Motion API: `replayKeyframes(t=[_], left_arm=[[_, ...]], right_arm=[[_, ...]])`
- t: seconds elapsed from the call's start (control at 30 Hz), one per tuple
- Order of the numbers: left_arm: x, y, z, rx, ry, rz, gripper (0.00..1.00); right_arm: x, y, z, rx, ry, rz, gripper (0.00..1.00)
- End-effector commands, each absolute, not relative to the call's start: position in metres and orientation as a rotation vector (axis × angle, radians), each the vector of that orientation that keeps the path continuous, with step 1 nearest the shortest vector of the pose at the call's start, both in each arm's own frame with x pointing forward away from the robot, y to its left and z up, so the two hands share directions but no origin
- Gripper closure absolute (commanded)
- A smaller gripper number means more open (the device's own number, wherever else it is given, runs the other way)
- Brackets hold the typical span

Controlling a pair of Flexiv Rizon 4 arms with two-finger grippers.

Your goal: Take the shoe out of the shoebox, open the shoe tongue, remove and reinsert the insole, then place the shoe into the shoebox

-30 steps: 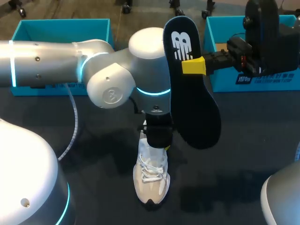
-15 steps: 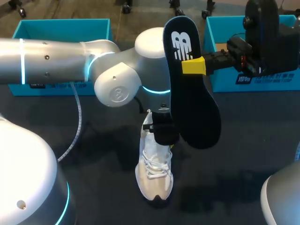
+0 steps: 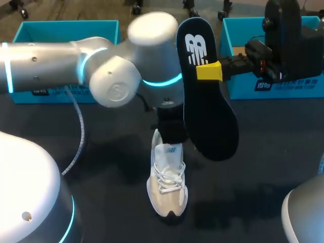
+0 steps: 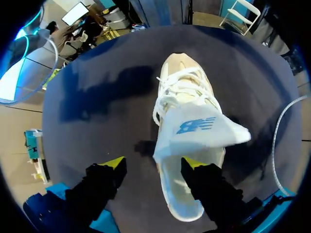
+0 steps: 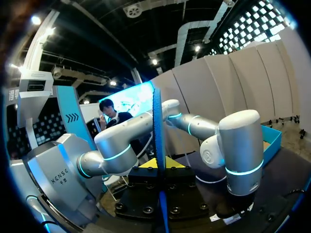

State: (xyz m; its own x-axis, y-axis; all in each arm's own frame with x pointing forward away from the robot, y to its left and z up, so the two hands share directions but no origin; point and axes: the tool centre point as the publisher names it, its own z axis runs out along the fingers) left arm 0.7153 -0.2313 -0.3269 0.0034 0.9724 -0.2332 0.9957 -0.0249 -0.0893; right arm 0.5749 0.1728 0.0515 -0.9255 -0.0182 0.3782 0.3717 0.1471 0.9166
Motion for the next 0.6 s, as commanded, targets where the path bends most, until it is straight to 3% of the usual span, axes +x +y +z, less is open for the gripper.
replayKeyframes(t=[0.03, 0.6], left_arm=[[0.718, -0.200, -0.287, 2.033, 2.038, -0.541, 0.00], [0.734, -0.220, -0.211, 1.523, 1.830, -1.005, 0.00]], right_arm=[[0.578, 0.177, 0.052, -0.338, -2.130, -1.838, 1.00], [0.578, 0.177, 0.052, -0.338, -2.130, -1.838, 1.00]])
